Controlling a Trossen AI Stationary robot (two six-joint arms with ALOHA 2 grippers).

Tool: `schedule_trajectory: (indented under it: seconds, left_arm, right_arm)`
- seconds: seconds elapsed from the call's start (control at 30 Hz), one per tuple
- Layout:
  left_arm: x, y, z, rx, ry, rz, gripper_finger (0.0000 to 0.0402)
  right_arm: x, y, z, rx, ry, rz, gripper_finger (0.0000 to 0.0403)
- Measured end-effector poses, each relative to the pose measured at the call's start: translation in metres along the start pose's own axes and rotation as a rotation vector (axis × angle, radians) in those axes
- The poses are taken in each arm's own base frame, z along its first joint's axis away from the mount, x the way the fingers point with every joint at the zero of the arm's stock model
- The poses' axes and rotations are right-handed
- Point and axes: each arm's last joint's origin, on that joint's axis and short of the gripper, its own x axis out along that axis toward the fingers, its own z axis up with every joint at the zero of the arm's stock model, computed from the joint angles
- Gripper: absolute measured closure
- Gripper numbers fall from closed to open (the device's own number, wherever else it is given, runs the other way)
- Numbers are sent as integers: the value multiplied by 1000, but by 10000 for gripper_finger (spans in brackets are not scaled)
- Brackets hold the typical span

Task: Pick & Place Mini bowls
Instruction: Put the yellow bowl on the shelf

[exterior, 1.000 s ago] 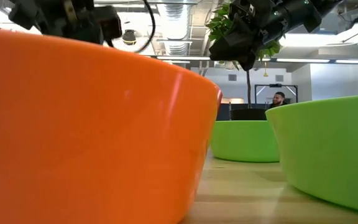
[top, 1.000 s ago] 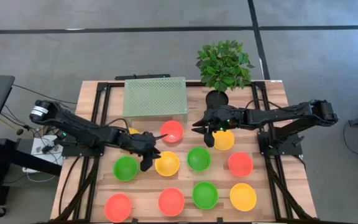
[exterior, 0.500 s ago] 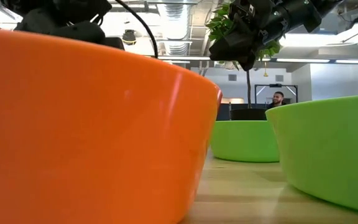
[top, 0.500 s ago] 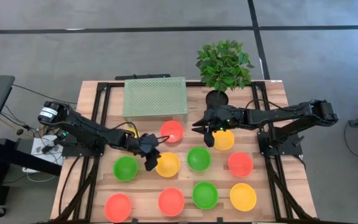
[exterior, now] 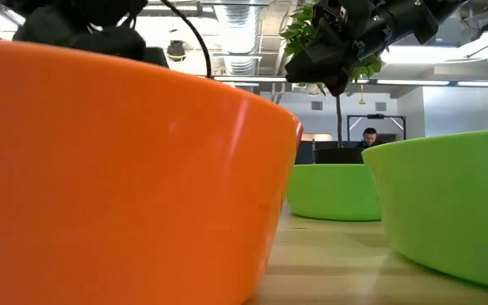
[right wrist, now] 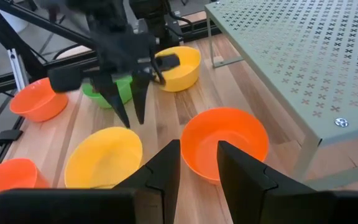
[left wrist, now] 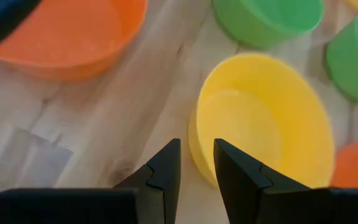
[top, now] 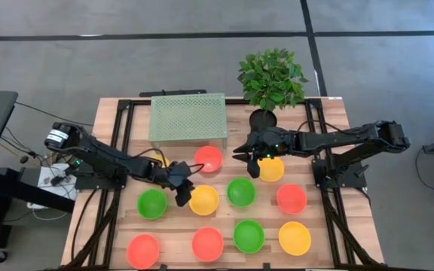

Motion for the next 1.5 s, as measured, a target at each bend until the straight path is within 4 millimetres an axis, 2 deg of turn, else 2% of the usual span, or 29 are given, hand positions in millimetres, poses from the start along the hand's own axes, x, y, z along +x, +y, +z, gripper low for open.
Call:
schedule_trajectory:
  seconds: [0.13, 0.37, 0.5, 0.63, 0.83, 1.0, 1.5]
  left_arm:
    - [9, 2, -5, -17, 28, 23, 305]
    - [9, 0, -2, -23, 4, 4, 305]
    - [6, -5, 5, -60, -28, -39, 305]
    - [5, -20, 18, -57, -34, -110, 305]
    - [11, -26, 20, -6, 78, -7, 305]
    - [8, -33, 30, -4, 48, 3, 305]
    - [30, -33, 15, 4, 130, 42, 305]
  right_arm:
    - [0, 0, 0, 0, 0, 0, 301]
    - [0, 0, 0, 1, 0, 0, 301]
    - [0, 0, 0, 2, 0, 0, 301]
    - [0, 0, 0, 2, -4, 1, 301]
    - [0, 0, 0, 2, -3, 1, 301]
    - [0, 0, 0, 0, -4, 1, 301]
    - [0, 0, 0, 0, -4, 1, 301]
